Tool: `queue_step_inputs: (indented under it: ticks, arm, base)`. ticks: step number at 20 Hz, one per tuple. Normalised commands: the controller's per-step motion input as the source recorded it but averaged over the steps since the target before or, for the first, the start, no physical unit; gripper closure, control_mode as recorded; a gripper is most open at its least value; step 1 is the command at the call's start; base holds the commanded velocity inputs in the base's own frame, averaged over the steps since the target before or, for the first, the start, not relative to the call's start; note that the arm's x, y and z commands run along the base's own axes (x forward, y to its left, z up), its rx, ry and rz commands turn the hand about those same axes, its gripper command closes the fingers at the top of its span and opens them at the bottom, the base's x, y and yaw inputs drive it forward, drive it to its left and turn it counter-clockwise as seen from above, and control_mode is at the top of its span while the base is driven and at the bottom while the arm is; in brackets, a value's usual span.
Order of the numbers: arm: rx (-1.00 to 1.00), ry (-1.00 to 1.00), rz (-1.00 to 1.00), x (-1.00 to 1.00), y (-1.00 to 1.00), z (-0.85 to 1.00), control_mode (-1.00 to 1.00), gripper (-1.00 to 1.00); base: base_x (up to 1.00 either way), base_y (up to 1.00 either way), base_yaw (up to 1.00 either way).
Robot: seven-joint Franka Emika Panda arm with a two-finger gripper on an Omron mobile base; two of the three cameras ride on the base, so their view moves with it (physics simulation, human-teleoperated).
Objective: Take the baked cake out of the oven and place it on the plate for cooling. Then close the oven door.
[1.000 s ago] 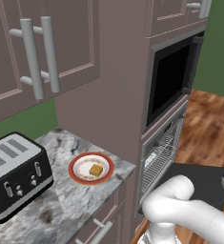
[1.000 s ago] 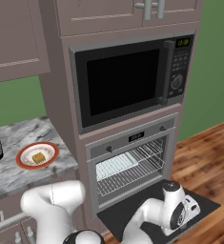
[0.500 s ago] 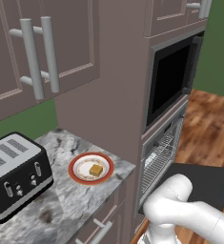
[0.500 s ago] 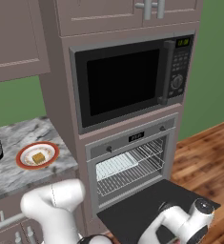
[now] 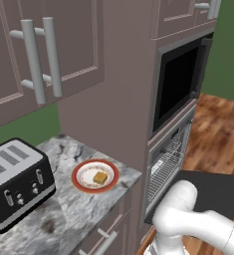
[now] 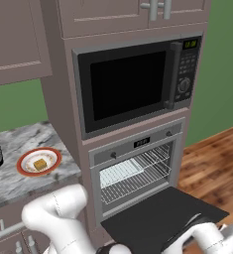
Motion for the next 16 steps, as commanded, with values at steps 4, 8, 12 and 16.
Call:
queue_step_inputs:
  ticks: [4,8,12,16]
  arm:
    - [0.11,-0.10,0.00,0.00,-0.01,-0.24,-1.00,1.00]
    - [0.10,-0.10,0.00,0.00,0.00,-0.09,-1.00,1.00]
    - [0.09,-0.07,0.00,0.01,0.00,-0.04,-1.00,1.00]
    - [0.09,-0.06,0.00,0.11,0.00,-0.01,-1.00,1.00]
  base:
    - [0.00,0.00,0.00]
    - [0.00,0.00,0.00]
    - [0.00,0.00,0.00]
    - [0.00,0.00,0.00]
